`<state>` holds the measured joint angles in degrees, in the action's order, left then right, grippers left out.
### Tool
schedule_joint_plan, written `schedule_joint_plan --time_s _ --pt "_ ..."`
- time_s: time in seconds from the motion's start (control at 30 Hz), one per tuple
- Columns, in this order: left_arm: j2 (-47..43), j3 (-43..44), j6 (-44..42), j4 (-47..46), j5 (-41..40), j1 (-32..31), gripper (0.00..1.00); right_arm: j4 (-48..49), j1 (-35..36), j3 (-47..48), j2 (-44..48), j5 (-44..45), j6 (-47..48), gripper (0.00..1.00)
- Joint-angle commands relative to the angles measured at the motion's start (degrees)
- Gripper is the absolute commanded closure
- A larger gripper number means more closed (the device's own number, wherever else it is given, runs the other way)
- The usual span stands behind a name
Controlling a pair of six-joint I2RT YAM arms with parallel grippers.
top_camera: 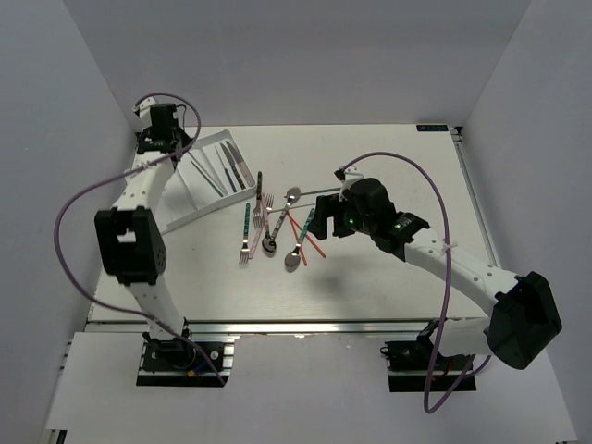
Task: Sort the eating utensils into containers
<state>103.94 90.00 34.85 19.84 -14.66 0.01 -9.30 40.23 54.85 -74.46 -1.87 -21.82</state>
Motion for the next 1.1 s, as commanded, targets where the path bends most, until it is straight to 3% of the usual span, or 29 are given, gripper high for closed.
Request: schedule_joint_plan --time_s 0.0,0.07,0.17,0.23,0.33,0.37,0.47,0.57,0.8,0.87,0.9,0.93,1.0,1.07 --pt "8.4 11.4 -3.6 8.1 0.2 3.9 1.00 0.7 -0.1 -0.9 2.4 0.8 1.5 0.11" --pt "16.5 22.3 -5.1 11.9 0.2 4.2 1.00 0.7 -0.2 -1.3 2.1 0.4 2.1 0.11" --pt "23.5 31.0 -5.2 15.9 0.3 4.5 1.00 1.2 -0.7 -2.2 1.6 0.6 3.1 0.11" --pt "24.4 30.9 -5.2 14.9 0.2 4.6 0.99 1.7 -1.6 -2.1 0.7 0.3 3.5 0.11" --pt "23.2 26.6 -5.3 12.0 0.7 4.6 0.76 1.7 -2.4 -0.9 -1.0 -0.7 4.0 0.11" --pt "22.4 24.3 -5.1 11.4 0.9 4.6 0.60 1.6 -2.6 -0.4 -1.6 -0.7 4.6 0.11" --pt "20.8 21.8 -4.0 10.0 2.9 4.5 0.44 0.6 -3.4 2.4 -4.2 -0.8 6.9 0.11" --pt "16.0 16.6 -2.8 6.6 5.2 4.4 0.32 -0.5 -4.3 6.2 -8.1 -0.3 9.1 0.11" --pt "1.7 9.2 -1.8 7.7 9.4 4.4 0.29 -4.4 -4.7 16.4 -22.4 -2.0 22.1 0.11" --pt "-7.1 4.5 -2.2 7.9 11.0 4.3 0.21 -5.7 -4.7 18.5 -26.9 -0.3 27.4 0.13" --pt "-10.4 2.1 -2.4 7.0 11.4 4.4 0.08 -6.1 -4.7 20.5 -28.4 1.8 29.5 0.14" --pt "-17.6 -3.4 -3.2 6.6 11.8 4.4 0.04 -7.1 -4.7 21.6 -29.9 4.5 32.8 0.15" --pt "-24.4 -8.8 -4.8 6.4 12.7 4.4 0.02 -8.4 -4.8 23.9 -34.0 7.7 35.8 0.15" --pt "-33.4 -18.2 -7.4 5.4 13.6 4.4 0.02 -9.9 -4.9 27.2 -37.2 9.3 39.7 0.25"
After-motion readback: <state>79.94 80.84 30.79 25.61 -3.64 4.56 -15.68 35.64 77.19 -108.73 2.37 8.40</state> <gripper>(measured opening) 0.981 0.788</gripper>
